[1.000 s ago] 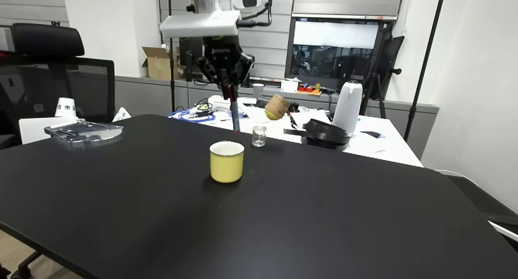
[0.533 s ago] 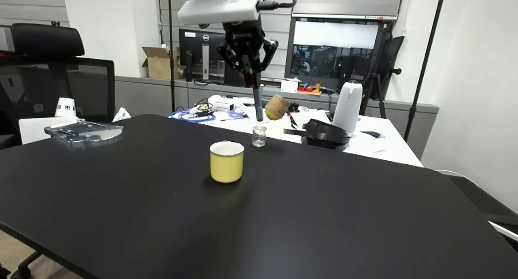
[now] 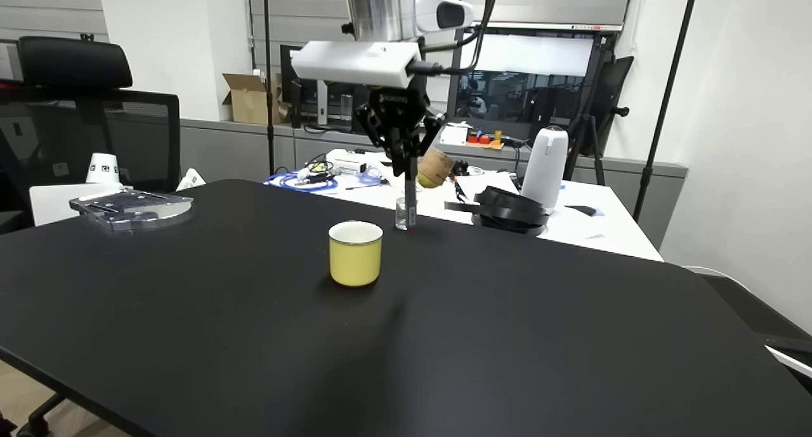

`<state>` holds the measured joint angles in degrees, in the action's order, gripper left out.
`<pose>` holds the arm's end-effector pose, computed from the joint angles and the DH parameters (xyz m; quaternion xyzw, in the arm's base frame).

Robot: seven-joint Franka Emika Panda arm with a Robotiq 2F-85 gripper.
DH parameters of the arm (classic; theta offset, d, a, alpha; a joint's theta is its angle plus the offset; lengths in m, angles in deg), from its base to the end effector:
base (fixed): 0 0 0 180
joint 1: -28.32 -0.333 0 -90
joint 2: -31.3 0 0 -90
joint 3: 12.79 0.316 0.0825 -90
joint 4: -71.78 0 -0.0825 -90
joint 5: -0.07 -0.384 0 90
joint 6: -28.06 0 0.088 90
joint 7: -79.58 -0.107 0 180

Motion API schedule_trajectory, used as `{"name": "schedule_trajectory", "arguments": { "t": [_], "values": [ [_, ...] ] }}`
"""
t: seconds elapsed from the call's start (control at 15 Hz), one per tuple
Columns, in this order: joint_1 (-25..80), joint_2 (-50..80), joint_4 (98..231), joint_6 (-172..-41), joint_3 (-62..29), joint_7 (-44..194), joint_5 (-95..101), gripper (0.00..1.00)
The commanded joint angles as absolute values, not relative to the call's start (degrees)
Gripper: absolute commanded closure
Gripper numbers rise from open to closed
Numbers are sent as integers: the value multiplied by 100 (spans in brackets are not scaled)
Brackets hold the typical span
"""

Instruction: Pick up the pen from the yellow cup and place it on the table.

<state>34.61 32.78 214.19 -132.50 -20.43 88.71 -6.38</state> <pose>0.4830 -0.1253 0.3334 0.9808 -0.0905 0.1724 0.0054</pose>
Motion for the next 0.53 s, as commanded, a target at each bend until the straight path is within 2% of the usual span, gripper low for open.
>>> {"name": "schedule_trajectory", "arguments": {
  "t": [0.0, 0.27, 0.33, 0.4, 0.47],
  "values": [
    [3478, 3008, 21368, -13274, -2035, 8959, -979, 95],
    [3527, 2745, 21333, -13226, -1992, 8921, -1100, 95],
    [3538, 2689, 21327, -13212, -1986, 8906, -1113, 81],
    [3548, 2641, 21318, -13184, -1982, 8885, -1106, 56],
    [3560, 2595, 21314, -13178, -1977, 8876, -1086, 56]
  ]
}}
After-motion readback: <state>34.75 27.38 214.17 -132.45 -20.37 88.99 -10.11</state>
